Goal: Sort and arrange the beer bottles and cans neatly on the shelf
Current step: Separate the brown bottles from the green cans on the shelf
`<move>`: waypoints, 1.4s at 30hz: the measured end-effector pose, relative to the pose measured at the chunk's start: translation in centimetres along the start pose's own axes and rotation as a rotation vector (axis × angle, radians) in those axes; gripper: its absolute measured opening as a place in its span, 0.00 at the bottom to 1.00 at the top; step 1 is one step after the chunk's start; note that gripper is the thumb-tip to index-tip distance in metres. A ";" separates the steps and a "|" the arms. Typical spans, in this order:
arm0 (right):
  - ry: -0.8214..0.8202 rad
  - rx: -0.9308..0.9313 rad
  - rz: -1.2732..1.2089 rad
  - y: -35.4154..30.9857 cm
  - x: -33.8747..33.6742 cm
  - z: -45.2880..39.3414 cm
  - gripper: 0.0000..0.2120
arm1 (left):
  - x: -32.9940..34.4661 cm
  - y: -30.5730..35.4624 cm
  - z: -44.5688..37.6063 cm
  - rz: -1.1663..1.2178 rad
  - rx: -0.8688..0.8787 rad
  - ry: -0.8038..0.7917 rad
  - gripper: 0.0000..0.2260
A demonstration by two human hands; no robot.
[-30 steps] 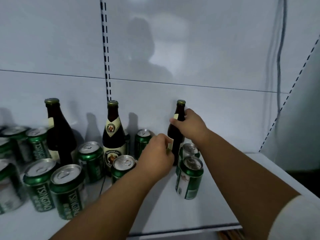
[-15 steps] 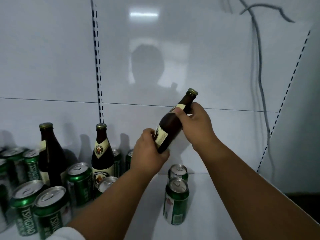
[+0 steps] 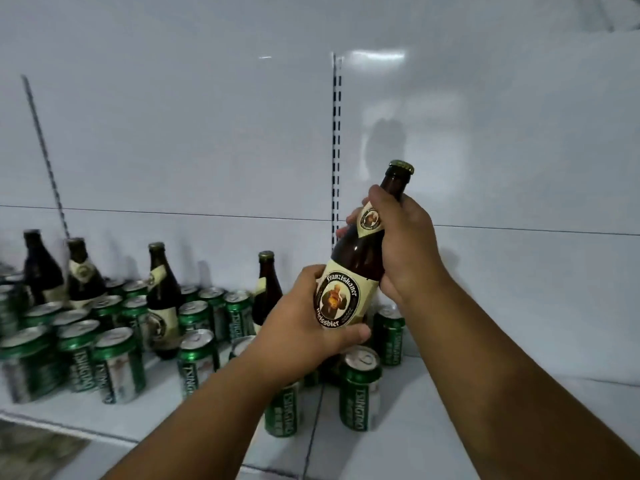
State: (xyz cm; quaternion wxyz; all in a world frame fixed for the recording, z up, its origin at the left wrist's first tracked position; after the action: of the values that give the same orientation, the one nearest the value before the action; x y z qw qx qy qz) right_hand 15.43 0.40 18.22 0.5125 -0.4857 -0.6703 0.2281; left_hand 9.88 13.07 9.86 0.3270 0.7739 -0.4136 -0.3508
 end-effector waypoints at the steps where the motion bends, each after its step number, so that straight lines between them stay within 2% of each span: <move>1: -0.054 0.041 -0.026 0.7 2.2 1.2 0.08 | -2.4 -0.4 0.5 -0.005 -0.011 -0.012 0.32; 6: -0.319 0.229 -0.009 5.0 17.0 8.6 0.06 | -17.2 -4.0 3.4 -0.125 -0.029 0.211 0.28; 13: -0.438 0.236 -0.026 13.5 39.3 22.9 0.03 | -41.8 -11.2 9.1 -0.300 -0.113 0.491 0.26; 18: -0.516 0.271 0.000 18.2 51.9 31.7 0.04 | -55.9 -15.6 12.2 -0.395 -0.205 0.607 0.28; 24: -0.615 0.196 0.054 23.7 63.6 36.5 0.05 | -67.0 -21.7 12.2 -0.392 -0.231 0.720 0.29; 32: -0.683 0.234 0.058 33.4 79.9 35.9 0.06 | -80.1 -31.5 5.1 -0.403 -0.251 0.778 0.29; 37: -0.713 0.327 0.092 39.7 89.2 35.1 0.09 | -87.7 -37.5 0.3 -0.380 -0.292 0.772 0.29; 42: -0.657 0.197 0.232 45.4 95.0 33.1 0.06 | -91.9 -45.3 -4.3 -0.288 -0.295 0.723 0.29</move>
State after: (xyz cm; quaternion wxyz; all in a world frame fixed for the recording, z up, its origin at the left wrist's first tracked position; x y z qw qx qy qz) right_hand 4.04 110.04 13.68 0.2850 -0.4077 -0.7144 0.4921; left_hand -5.84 114.04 1.14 0.5061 0.8421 -0.1051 -0.1539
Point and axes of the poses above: each hand's wrist, its own z-axis away from the middle knuckle, its own x-axis out of the palm, y = z × x, the point moved 7 cm from there along -z, towards the middle knuckle, and after that the axes turned 15 degrees about y, right-handed, at the moved point
